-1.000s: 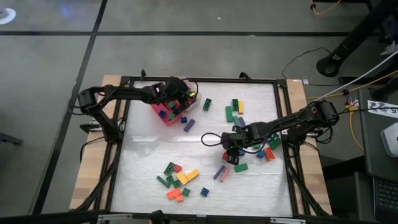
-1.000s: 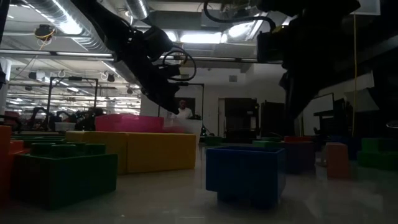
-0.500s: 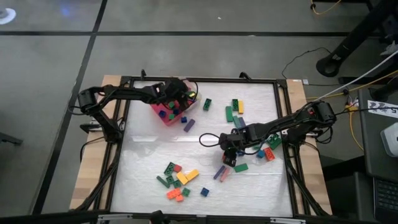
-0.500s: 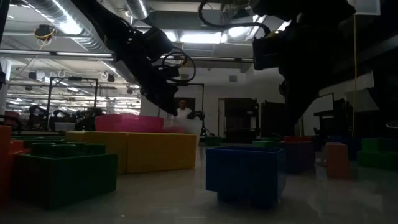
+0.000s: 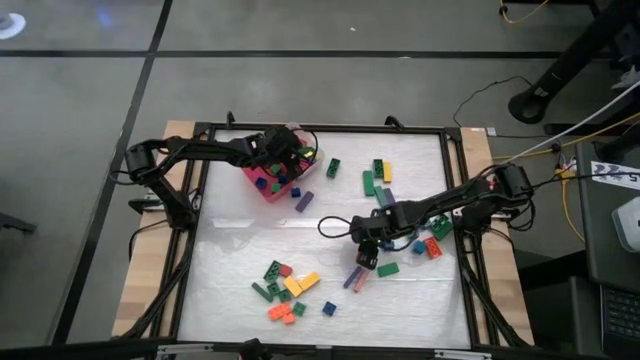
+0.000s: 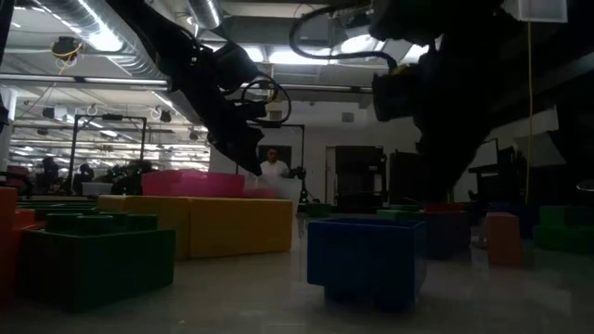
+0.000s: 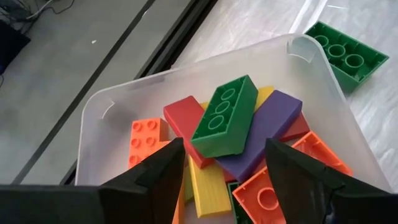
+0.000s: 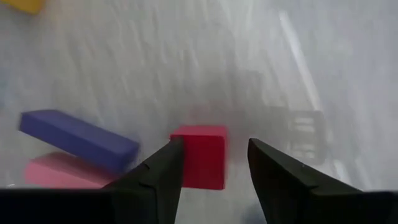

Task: Sort blocks by size
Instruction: Put the small red block into the pink bin

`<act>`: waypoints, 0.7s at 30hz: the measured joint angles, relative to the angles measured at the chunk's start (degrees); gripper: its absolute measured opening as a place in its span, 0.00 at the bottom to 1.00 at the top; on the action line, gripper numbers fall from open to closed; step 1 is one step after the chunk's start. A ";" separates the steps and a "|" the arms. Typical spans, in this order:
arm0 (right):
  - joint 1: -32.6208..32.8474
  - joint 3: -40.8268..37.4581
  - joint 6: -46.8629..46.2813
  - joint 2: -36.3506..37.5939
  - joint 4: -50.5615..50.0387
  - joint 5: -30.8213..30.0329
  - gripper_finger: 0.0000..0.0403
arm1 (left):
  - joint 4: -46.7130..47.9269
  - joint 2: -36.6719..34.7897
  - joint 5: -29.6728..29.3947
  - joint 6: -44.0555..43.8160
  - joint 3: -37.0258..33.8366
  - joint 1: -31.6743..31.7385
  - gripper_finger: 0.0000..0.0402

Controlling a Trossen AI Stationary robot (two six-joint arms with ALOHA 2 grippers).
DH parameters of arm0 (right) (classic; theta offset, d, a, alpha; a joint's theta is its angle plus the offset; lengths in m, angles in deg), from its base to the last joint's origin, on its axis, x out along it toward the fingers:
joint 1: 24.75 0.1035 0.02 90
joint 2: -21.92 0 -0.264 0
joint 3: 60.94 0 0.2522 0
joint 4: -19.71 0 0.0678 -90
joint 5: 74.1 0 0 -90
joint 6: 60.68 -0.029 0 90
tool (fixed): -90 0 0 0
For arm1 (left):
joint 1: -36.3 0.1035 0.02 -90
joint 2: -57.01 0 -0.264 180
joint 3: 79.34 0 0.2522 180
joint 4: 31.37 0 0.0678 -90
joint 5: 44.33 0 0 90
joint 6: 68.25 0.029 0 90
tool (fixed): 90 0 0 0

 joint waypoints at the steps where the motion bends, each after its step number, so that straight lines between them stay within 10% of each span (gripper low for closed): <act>1: 0.00 0.02 0.00 -0.43 0.42 0.57 0.45 | 0.07 0.00 -0.02 0.00 0.00 0.00 0.52; 21: 2.05 0.02 0.27 -2.65 1.63 2.40 0.45 | 0.80 0.00 -0.01 0.09 -0.02 0.00 0.52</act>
